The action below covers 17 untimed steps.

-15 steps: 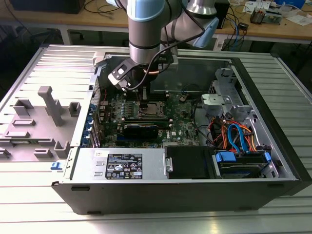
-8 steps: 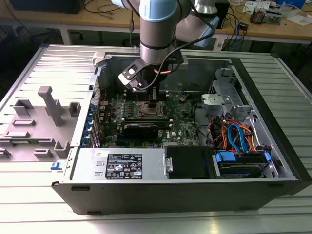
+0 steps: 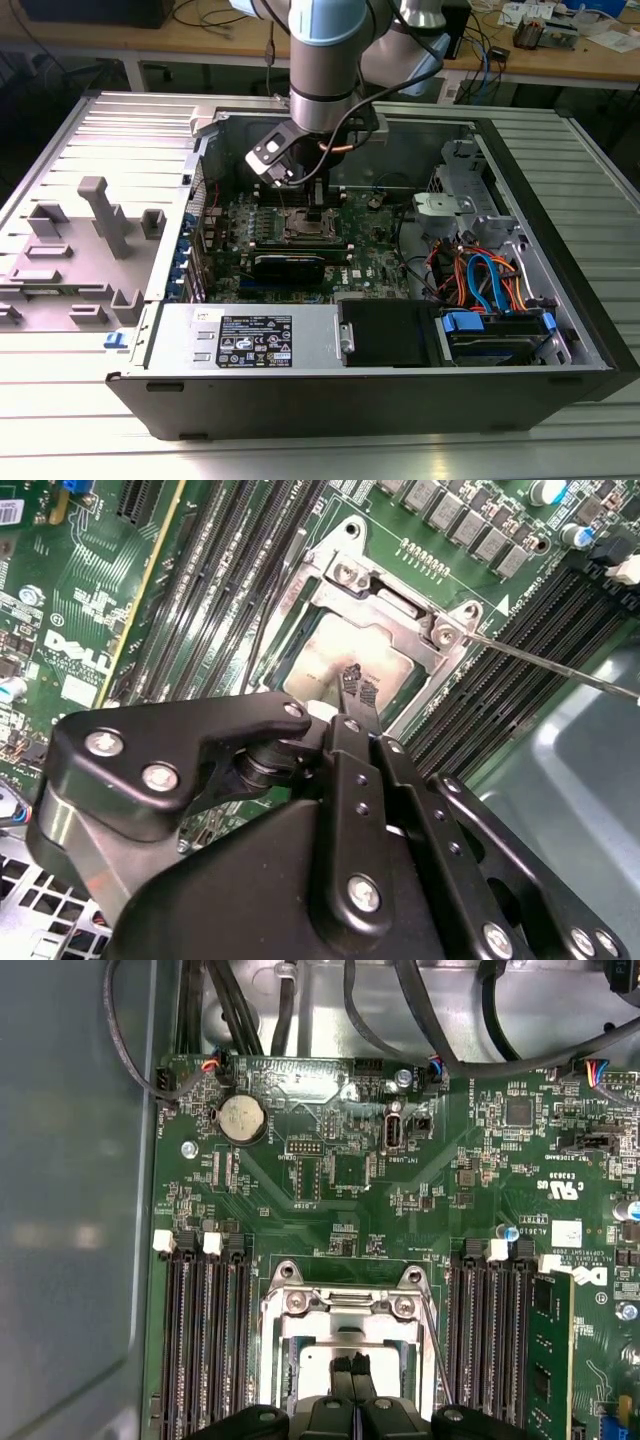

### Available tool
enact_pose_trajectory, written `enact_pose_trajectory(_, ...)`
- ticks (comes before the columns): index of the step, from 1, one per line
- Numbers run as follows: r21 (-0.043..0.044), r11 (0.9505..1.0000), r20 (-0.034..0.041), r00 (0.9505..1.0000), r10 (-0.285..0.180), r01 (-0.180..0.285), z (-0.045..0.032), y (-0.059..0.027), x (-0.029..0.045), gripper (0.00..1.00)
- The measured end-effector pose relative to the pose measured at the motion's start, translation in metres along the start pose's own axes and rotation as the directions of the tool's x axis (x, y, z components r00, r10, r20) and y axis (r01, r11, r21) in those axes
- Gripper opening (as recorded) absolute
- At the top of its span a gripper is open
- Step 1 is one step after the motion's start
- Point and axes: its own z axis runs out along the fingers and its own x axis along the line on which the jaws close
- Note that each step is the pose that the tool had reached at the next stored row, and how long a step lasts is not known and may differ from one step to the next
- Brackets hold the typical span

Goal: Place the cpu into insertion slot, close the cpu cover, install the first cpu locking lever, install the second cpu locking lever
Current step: 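Close the cpu cover, then install the first cpu locking lever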

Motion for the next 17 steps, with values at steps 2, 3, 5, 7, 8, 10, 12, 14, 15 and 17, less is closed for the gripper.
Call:
enact_pose_trajectory(2, 0.0000, 1.0000, -0.0001, 1.0000, 0.000, 0.000, 0.0001, 0.0006, 0.0000, 0.11)
enact_pose_trajectory(3, 0.0000, 1.0000, -0.0001, 1.0000, 0.000, 0.000, 0.0001, 0.0007, 0.0000, 0.11)
enact_pose_trajectory(5, 0.0000, 1.0000, 0.0000, 1.0000, 0.000, 0.000, 0.0001, 0.0011, 0.0000, 0.11)
enact_pose_trajectory(7, 0.0000, 1.0000, -0.0001, 1.0000, 0.000, 0.000, 0.0002, 0.0014, -0.0001, 0.11)
enact_pose_trajectory(8, 0.0000, 1.0000, -0.0001, 1.0000, 0.000, 0.000, 0.0002, 0.0015, 0.0000, 0.11)
enact_pose_trajectory(10, 0.0000, 1.0000, -0.0001, 1.0000, 0.000, 0.000, 0.0002, 0.0020, -0.0001, 0.11)
enact_pose_trajectory(12, 0.0000, 1.0000, 0.0002, 1.0000, 0.000, 0.000, 0.0002, 0.0022, -0.0001, 0.11)
enact_pose_trajectory(14, 0.0000, 1.0000, 0.0002, 1.0000, 0.000, 0.000, 0.0003, 0.0023, -0.0001, 0.11)
enact_pose_trajectory(15, 0.0002, 1.0000, 0.0005, 1.0000, 0.000, 0.000, 0.0001, 0.0023, -0.0001, 0.11)
enact_pose_trajectory(17, 0.0001, 1.0000, 0.0009, 1.0000, 0.000, 0.000, -0.0013, 0.0023, 0.0000, 0.11)
